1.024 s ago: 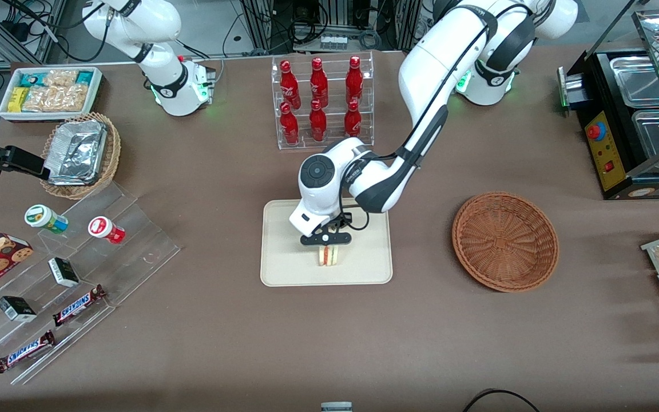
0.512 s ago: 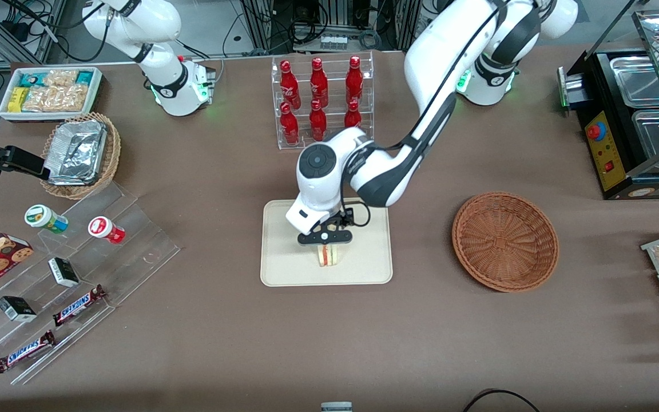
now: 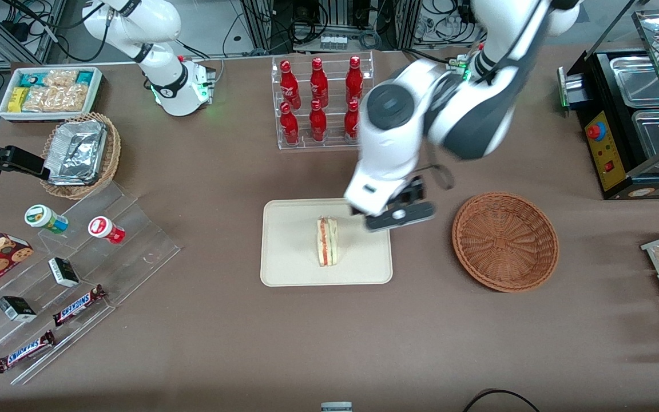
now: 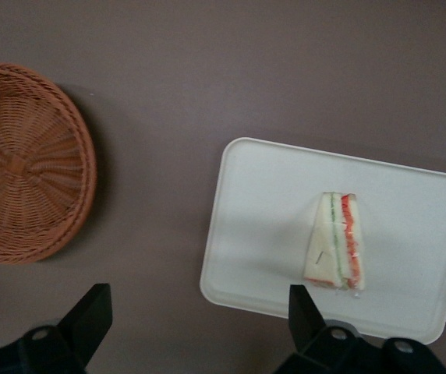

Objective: Place sandwich from basket to tray

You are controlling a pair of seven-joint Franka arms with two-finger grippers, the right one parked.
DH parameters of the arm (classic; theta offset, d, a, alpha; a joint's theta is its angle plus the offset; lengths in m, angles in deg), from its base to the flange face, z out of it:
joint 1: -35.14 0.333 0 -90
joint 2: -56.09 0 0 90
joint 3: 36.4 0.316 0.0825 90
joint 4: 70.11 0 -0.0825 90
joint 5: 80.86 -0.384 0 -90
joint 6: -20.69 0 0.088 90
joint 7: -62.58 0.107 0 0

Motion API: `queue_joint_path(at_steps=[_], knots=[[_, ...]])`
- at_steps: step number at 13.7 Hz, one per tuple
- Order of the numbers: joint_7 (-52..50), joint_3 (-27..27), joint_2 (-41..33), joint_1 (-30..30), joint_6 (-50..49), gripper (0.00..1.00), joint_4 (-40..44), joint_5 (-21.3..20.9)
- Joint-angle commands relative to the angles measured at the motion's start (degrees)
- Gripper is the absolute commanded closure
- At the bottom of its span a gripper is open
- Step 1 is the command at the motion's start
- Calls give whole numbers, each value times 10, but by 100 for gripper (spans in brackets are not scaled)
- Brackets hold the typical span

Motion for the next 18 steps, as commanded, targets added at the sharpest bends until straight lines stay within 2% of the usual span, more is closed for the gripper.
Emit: queue_joint_path(at_steps=[1, 4, 7, 9, 13, 16, 18], knots=[[78, -2, -101, 42, -59, 0, -77, 15], [207, 0, -172, 127, -104, 0, -103, 52], [342, 0, -209, 216, -153, 0, -113, 61], [378, 0, -238, 257, -151, 0, -143, 70], [398, 19, -268, 279, -148, 0, -168, 72], [406, 31, -259, 279, -156, 0, -161, 71], [447, 33, -237, 279, -180, 0, -138, 70]])
